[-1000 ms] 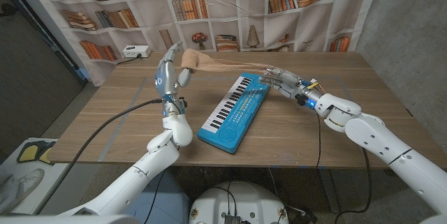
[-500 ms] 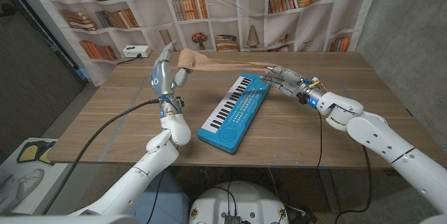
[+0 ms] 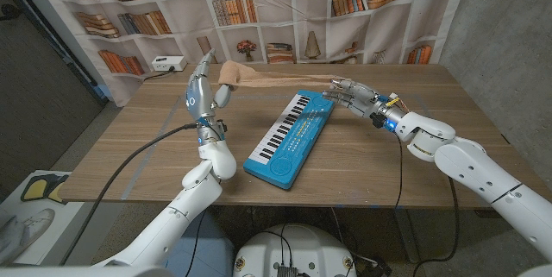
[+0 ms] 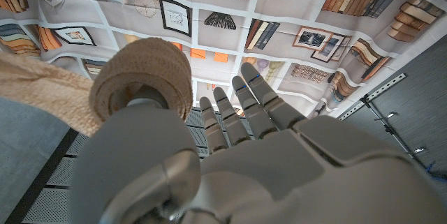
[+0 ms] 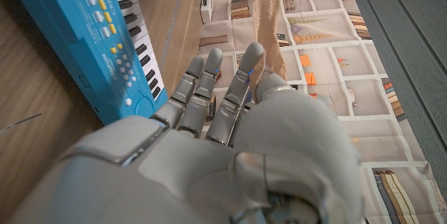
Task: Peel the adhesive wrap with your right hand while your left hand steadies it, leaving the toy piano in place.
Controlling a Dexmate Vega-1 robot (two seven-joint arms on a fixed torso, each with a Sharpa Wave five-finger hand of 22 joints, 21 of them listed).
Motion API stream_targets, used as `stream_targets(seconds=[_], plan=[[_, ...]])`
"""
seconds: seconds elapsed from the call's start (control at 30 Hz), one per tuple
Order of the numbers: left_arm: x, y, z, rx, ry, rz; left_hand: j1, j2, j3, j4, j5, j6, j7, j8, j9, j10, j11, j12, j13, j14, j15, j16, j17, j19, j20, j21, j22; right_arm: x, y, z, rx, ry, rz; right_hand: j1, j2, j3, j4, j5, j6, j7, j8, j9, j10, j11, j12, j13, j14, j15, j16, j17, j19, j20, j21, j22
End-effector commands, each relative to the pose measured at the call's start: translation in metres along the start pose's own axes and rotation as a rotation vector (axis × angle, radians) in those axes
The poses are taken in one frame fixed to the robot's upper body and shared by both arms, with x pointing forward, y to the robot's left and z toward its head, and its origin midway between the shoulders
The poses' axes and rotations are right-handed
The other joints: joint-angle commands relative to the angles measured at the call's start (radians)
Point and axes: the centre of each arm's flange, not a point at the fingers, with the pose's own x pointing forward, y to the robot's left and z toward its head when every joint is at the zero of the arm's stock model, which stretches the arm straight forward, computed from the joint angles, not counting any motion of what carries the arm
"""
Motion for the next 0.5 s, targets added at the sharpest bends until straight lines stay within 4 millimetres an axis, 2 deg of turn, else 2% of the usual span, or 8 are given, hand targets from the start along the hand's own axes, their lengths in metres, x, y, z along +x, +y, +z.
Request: stream_targets(seconds=[0.03,0.5], plan=[[-0.0018,0.0007,0.0007,0.011,0.002,0.0,0.008,-0.001,0.002,-0.007,-0.001,-0.007,0.003,-0.002,0.001,-0.004,-0.004,-0.002,0.001,-0.052,-0.045,-0.005,0.002,0.003,0.008,-0.002,0.002,-0.0075,0.0039,0.0071,-0.011,-0.014,0.01,0.005,-0.007,0.005,-0.005,-0.003,0.007,0.003,-0.003,0.004,0.007,0.002,0.008,0.001,0.011,-0.185,0.003,0.004,0.0,-0.039,0.008,0.0],[-0.0031,0.0102,-0.0001,0.019,0.006,0.009,0.011,-0.005,0.0,-0.01,-0.001,-0.008,0.003,0.001,0.001,-0.006,-0.005,-0.001,0.001,-0.054,-0.044,-0.004,0.002,0.004,0.007,-0.006,0.002,-0.0124,0.0071,0.0143,-0.014,-0.027,-0.009,0.004,-0.007,0.008,-0.007,-0.004,0.008,0.007,-0.009,0.008,0.008,0.006,0.01,-0.001,0.015,-0.184,-0.003,0.01,-0.001,-0.038,0.017,-0.002]])
